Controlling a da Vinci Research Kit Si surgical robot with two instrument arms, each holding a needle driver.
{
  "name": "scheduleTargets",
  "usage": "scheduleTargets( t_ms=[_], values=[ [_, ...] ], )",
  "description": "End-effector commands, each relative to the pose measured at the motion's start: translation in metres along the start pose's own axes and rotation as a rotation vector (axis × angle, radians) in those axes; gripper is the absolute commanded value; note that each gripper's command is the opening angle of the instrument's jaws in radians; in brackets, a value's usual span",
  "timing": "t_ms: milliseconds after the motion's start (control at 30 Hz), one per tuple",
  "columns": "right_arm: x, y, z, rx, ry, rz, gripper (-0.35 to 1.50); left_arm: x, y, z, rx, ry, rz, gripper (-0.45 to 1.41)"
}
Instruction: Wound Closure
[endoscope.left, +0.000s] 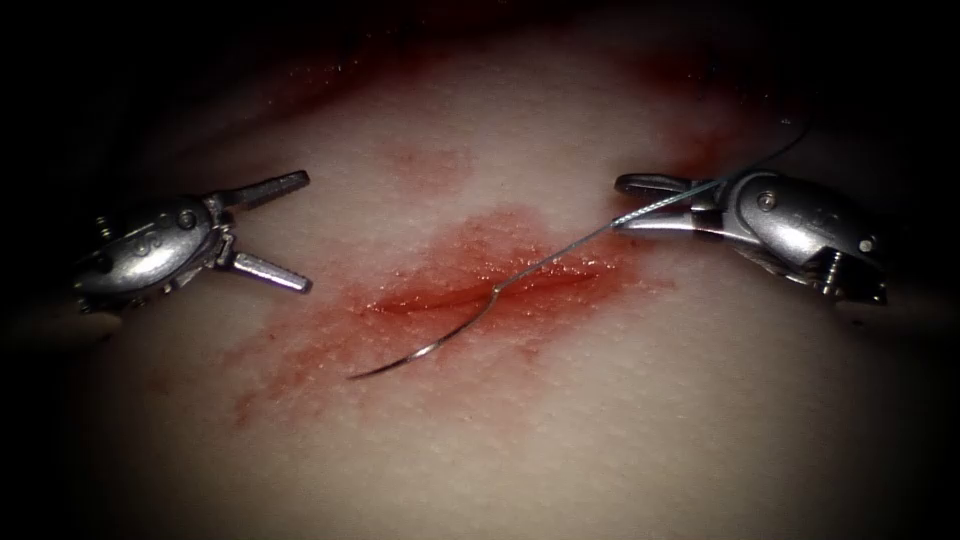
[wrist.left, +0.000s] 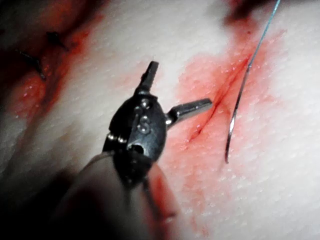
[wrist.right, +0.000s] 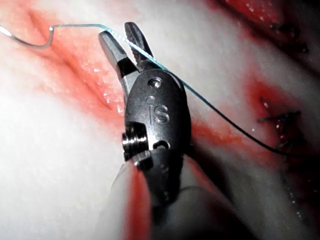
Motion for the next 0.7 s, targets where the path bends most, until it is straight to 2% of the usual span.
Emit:
scheduleTargets(
  t_ms=[33, 433, 567, 633, 700],
  values=[
    [-0.0005, -0.0001, 0.0008, 0.002, 0.001, 0.001, 0.34, -0.0005, -0.0001, 0.0007, 0.000, 0.003, 0.000, 0.78],
    [-0.0004, 0.0001, 0.0004, -0.007, -0.006, -0.022, 0.37, -0.0003, 0.0001, 0.0007, -0.003, -0.008, -0.015, 0.78],
    [-0.0006, 0.0005, -0.0004, -0.016, -0.083, -0.032, 0.39, -0.0003, 0.0002, 0.0007, -0.001, -0.020, -0.062, 0.78],
    [-0.0009, 0.0006, -0.0009, -0.007, -0.162, -0.038, 0.41, -0.0003, 0.0006, 0.0009, -0.010, -0.046, -0.097, 0.78],
    [-0.0012, 0.0000, -0.0013, 0.028, -0.252, -0.048, 0.52, -0.0003, 0.0009, 0.0012, -0.013, -0.069, -0.109, 0.78]
  ],
)
